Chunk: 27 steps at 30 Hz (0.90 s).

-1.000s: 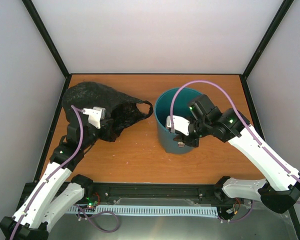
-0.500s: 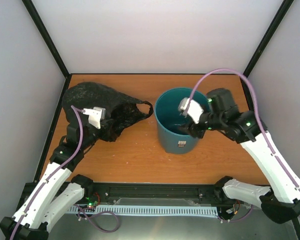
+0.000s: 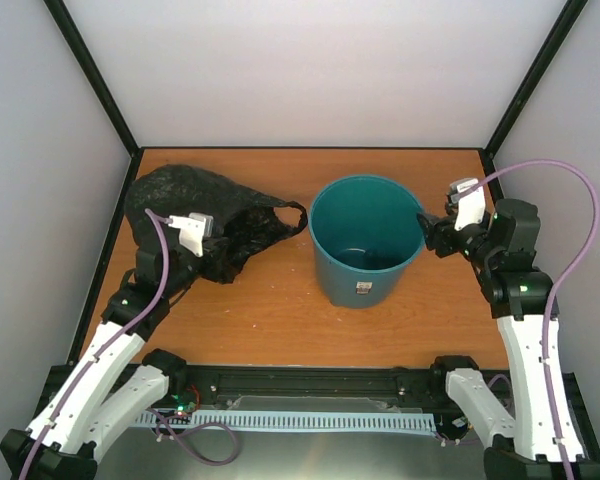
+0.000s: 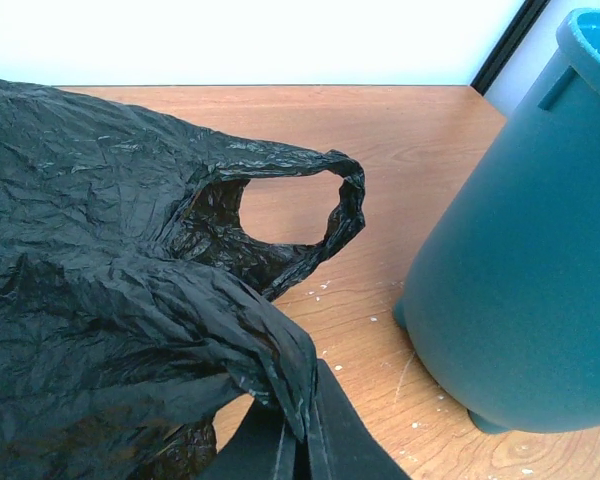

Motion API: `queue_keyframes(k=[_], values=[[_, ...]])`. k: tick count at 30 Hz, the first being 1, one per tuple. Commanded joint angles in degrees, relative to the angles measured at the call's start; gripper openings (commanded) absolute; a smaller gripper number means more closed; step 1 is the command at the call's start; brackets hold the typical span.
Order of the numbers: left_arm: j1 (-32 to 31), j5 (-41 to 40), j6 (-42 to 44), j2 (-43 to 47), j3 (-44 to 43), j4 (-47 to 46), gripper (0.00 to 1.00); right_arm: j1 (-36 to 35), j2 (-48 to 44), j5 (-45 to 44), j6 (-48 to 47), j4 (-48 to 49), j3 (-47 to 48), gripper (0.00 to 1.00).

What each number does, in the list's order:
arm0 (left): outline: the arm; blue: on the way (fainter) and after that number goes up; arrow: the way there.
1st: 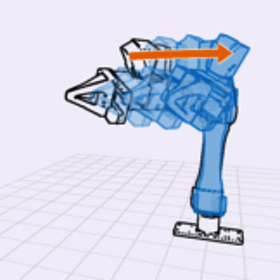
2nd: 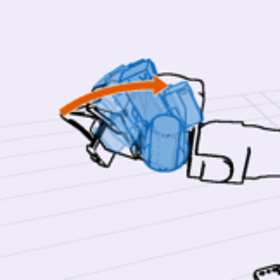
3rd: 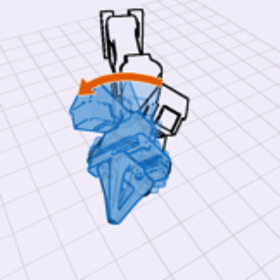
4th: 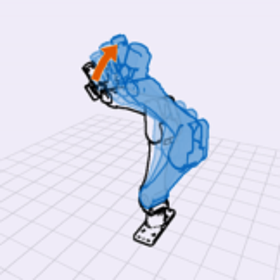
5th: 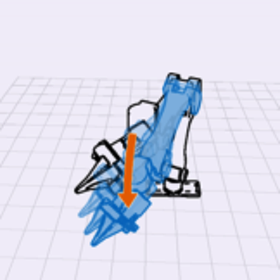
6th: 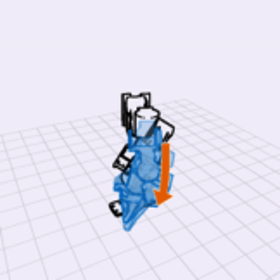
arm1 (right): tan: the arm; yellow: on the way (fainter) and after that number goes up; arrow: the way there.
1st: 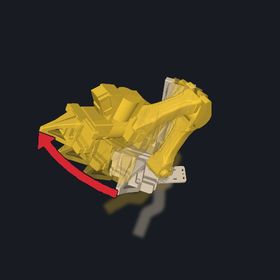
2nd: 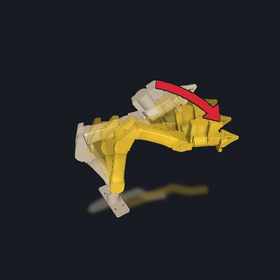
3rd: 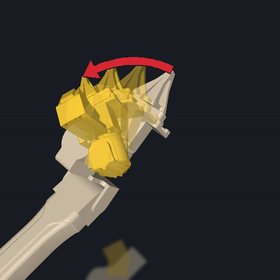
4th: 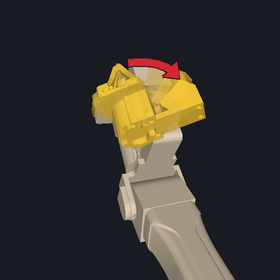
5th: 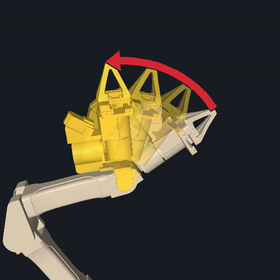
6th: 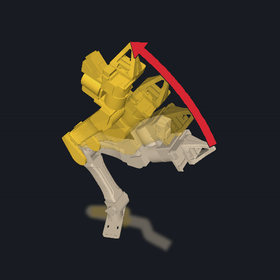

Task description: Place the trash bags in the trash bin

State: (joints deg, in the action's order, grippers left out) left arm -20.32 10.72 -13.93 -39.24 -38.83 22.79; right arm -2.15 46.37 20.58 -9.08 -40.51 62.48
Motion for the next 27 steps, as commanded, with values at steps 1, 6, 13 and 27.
queue_keyframes(k=[1, 6, 13, 27], values=[[0.5, -0.8, 1.1, -1.6, -3.1, -0.3, 0.01, 6.6, 0.7, 2.6, 3.8, 9.0, -5.2, 0.64], [0.5, -1.8, -1.2, -4.3, -8.9, 1.5, 0.01, 14.0, 4.2, 9.3, 4.9, 12.5, -8.6, 0.63], [0.5, -2.5, -2.2, -10.4, -19.3, 1.6, 0.01, 14.0, -1.1, 8.5, 5.3, 13.4, -11.6, 0.65], [0.5, 1.2, -7.6, -30.3, -49.2, -4.6, 0.01, 14.0, -4.0, 10.9, 6.8, 14.4, -14.5, 0.66]])
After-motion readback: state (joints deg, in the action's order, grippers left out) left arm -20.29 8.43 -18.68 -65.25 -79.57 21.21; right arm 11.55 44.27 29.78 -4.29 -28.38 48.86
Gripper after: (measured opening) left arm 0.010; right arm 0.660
